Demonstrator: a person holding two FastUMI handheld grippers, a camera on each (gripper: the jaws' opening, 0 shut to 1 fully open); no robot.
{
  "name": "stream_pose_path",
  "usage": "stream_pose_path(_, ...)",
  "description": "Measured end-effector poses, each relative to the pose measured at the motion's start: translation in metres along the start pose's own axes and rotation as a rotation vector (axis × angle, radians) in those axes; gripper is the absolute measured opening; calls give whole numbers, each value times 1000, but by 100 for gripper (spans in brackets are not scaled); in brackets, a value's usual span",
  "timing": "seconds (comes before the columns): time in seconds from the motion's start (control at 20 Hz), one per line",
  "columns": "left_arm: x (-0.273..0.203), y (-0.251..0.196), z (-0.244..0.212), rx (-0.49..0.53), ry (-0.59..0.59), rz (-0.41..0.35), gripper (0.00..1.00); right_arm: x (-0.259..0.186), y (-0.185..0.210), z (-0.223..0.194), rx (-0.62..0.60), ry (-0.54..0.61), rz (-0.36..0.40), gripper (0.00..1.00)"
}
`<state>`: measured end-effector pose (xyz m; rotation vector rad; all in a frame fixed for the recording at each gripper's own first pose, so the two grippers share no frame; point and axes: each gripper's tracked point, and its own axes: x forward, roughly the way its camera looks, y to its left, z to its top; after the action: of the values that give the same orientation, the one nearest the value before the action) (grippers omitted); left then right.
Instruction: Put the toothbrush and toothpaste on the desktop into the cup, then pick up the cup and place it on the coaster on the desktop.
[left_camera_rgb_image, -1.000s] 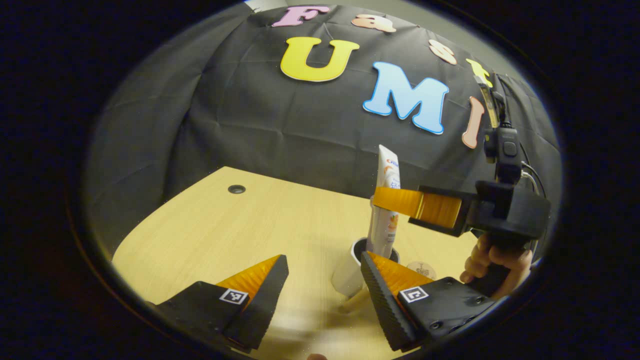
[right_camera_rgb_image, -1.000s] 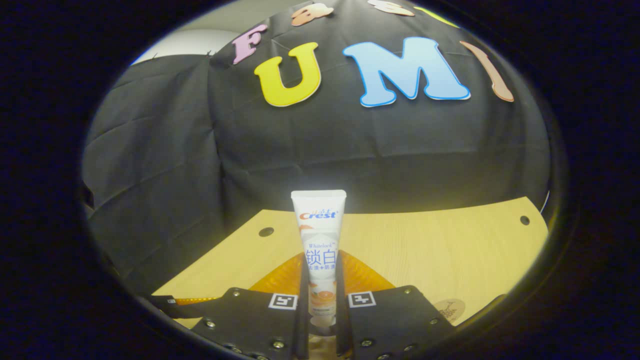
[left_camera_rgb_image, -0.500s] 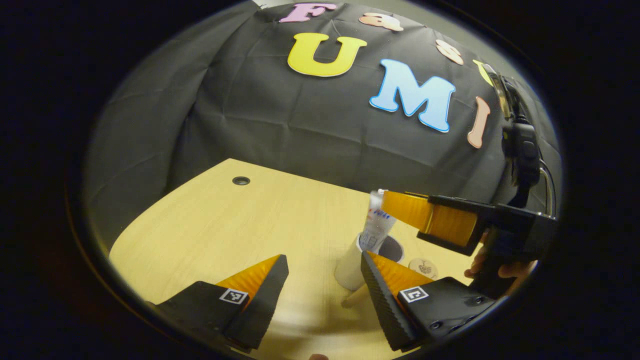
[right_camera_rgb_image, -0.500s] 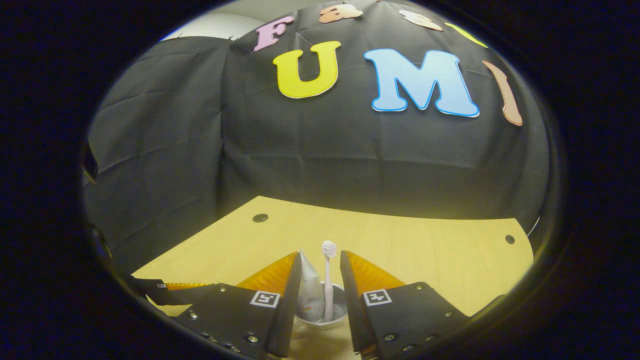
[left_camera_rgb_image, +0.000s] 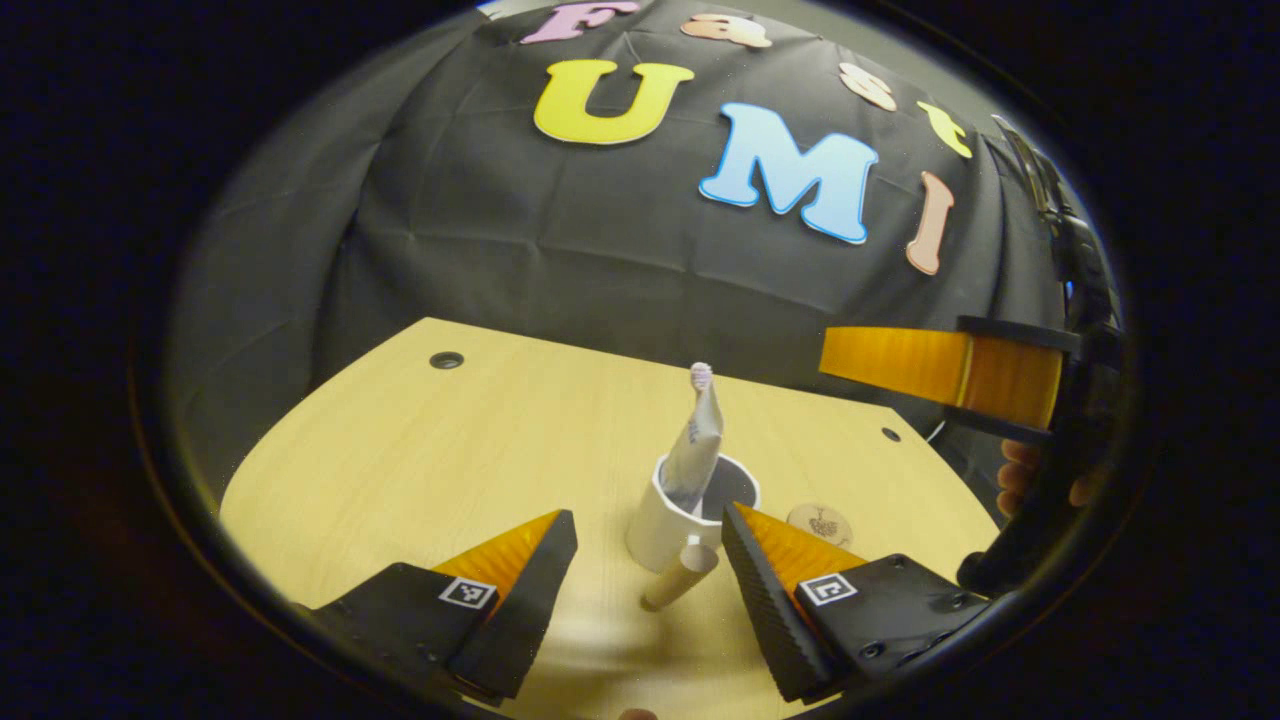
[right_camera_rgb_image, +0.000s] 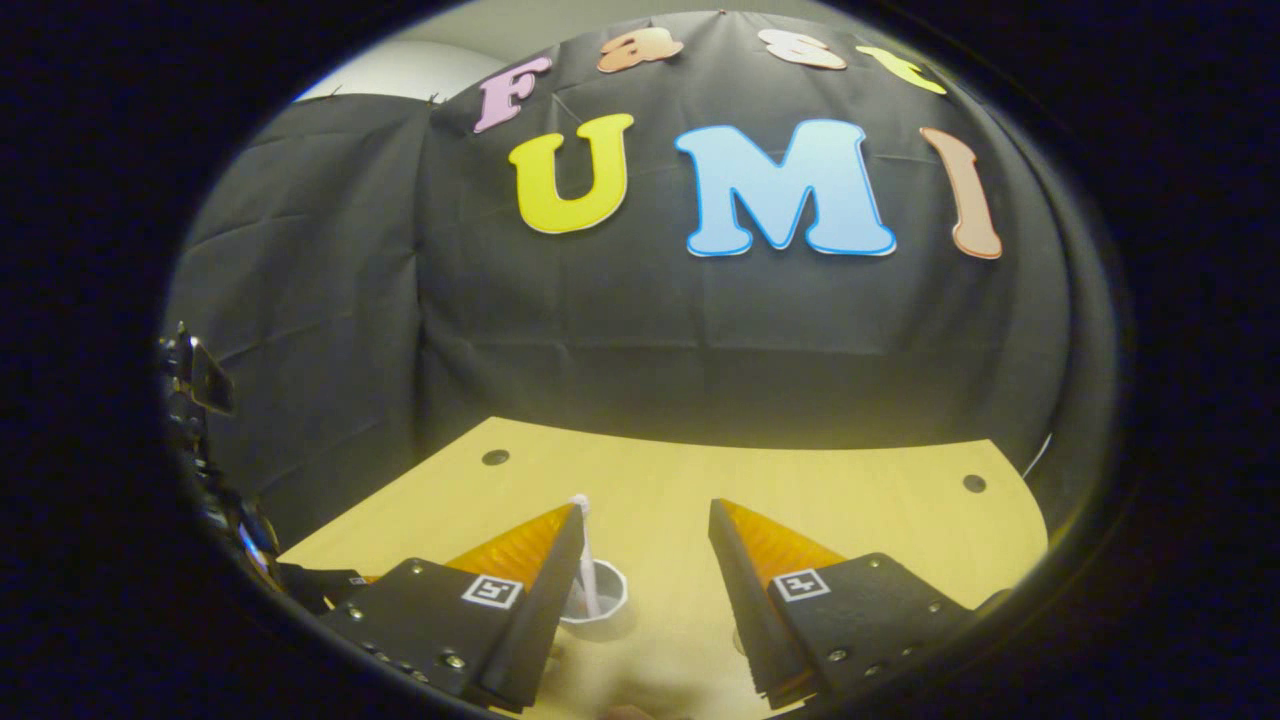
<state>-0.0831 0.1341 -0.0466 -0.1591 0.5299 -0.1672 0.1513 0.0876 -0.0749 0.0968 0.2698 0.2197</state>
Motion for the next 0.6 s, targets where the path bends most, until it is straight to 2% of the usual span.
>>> stream_pose_path(0.05, 3, -4, -2, 18, 18, -3, 94, -8, -9, -2, 0, 6, -17, 76)
stream_pose_path(0.3, 21, -13, -16, 46, 137, -8, 94, -38, -45, -16, 7, 53, -91, 76)
stream_pose_path(0.5, 40, -13, -35, 69, 278, -3, 93, -58, -65, -32, 28, 95, -124, 76)
stream_pose_path(0.55, 46, -13, -44, 80, 315, 1, 98, -60, -68, -36, 33, 106, -130, 76)
stream_pose_path(0.6, 54, -13, -53, 95, 358, 4, 93, -62, -72, -40, 40, 118, -135, 76)
